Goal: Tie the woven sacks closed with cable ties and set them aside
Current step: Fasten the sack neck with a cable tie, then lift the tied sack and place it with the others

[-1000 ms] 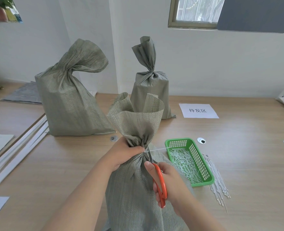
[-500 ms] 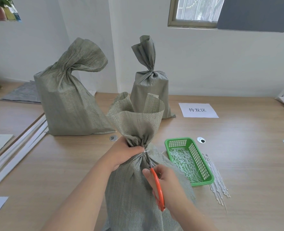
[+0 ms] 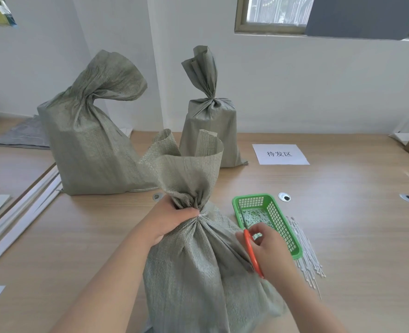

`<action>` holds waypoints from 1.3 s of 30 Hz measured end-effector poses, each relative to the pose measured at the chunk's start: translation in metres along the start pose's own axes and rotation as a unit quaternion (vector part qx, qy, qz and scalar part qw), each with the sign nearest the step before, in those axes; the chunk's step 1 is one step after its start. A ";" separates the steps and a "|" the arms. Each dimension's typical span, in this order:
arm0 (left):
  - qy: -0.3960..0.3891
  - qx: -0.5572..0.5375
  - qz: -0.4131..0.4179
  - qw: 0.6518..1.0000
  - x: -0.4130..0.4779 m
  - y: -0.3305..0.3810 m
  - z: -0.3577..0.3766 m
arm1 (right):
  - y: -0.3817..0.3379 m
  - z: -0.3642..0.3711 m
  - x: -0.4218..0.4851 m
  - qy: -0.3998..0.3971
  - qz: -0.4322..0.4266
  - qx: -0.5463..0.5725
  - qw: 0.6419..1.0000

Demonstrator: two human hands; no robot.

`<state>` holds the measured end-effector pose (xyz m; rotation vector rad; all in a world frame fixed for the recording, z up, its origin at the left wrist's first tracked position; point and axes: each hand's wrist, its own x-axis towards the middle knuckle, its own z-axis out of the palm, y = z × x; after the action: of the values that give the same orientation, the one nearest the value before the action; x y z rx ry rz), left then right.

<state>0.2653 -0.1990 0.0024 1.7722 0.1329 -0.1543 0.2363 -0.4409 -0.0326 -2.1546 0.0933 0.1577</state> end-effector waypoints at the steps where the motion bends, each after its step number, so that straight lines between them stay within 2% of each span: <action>1: 0.002 0.002 -0.003 1.000 0.000 0.000 0.000 | 0.010 -0.004 0.007 0.016 -0.002 -0.051 0.999; 4: 0.007 0.003 -0.008 1.000 0.001 -0.002 -0.002 | 0.047 -0.013 0.024 0.043 0.003 -0.176 0.983; 9: 0.020 0.005 -0.013 1.000 0.001 -0.005 -0.003 | 0.129 -0.016 0.037 0.008 0.051 -0.321 0.946; 18: 0.041 -0.005 -0.004 0.999 0.001 -0.008 -0.003 | 0.230 -0.005 0.015 -0.074 0.137 -0.356 0.921; 24: 0.057 -0.015 0.001 0.998 0.000 -0.010 -0.003 | 0.251 0.015 -0.002 -0.071 0.149 -0.300 0.939; 29: 0.074 -0.024 0.004 0.997 -0.003 -0.013 -0.005 | 0.276 0.025 0.001 -0.092 0.165 -0.331 0.925; 35: 0.082 -0.023 0.009 0.996 -0.005 -0.015 -0.005 | 0.279 0.025 0.004 -0.082 0.162 -0.345 0.921; 39: 0.067 -0.022 0.003 0.997 -0.007 -0.014 -0.007 | 0.275 0.019 0.010 -0.117 0.175 -0.359 0.909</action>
<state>0.2558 -0.1888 -0.0085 1.7386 0.2263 -0.0268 0.2092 -0.5779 -0.2707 -2.8130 0.3250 0.7593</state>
